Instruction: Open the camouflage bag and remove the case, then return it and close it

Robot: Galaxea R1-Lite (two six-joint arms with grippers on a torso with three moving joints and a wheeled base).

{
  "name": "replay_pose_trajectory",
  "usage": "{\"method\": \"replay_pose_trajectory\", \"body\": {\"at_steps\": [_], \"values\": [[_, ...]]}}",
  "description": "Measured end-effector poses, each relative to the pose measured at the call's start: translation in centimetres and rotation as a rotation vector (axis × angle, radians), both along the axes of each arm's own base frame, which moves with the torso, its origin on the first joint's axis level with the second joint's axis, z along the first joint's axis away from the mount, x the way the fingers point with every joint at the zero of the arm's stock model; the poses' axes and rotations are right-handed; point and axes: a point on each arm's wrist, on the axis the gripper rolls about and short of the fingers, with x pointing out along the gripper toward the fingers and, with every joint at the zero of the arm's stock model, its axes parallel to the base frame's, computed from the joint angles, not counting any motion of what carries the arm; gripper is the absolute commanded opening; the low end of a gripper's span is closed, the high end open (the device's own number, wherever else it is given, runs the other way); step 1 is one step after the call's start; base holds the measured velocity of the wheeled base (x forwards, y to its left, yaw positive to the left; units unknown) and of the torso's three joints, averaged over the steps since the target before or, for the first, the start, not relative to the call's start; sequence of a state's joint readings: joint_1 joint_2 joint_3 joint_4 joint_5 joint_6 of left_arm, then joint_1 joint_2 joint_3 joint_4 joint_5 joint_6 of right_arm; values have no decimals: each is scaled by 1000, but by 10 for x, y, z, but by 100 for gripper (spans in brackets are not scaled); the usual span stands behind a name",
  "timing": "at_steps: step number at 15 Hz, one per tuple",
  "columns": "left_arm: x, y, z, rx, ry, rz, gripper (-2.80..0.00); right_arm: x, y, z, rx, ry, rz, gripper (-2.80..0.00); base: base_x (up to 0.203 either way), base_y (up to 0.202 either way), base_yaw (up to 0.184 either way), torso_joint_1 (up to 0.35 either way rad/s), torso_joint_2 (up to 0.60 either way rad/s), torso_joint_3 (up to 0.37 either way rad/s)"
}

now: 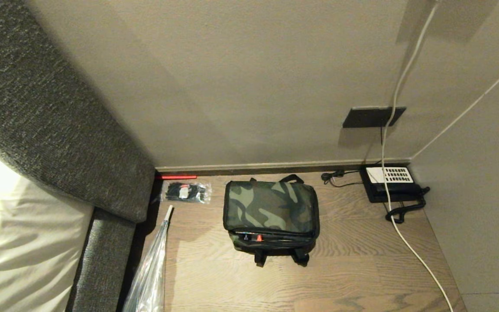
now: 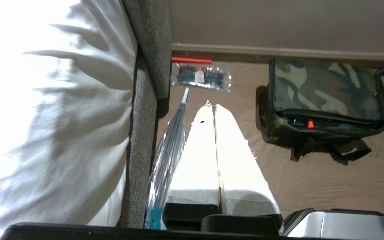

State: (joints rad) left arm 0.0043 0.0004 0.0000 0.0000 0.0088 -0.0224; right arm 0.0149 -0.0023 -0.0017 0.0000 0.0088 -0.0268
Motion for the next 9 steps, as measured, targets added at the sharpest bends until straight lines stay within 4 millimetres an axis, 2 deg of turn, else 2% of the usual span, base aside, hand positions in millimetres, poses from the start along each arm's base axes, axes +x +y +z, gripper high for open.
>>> {"method": "replay_pose_trajectory", "body": {"at_steps": [9], "values": [[0,0,0,0,0,0,-280,0,0,0,1,0,0,-280,0,0,0,1,5,204]]}}
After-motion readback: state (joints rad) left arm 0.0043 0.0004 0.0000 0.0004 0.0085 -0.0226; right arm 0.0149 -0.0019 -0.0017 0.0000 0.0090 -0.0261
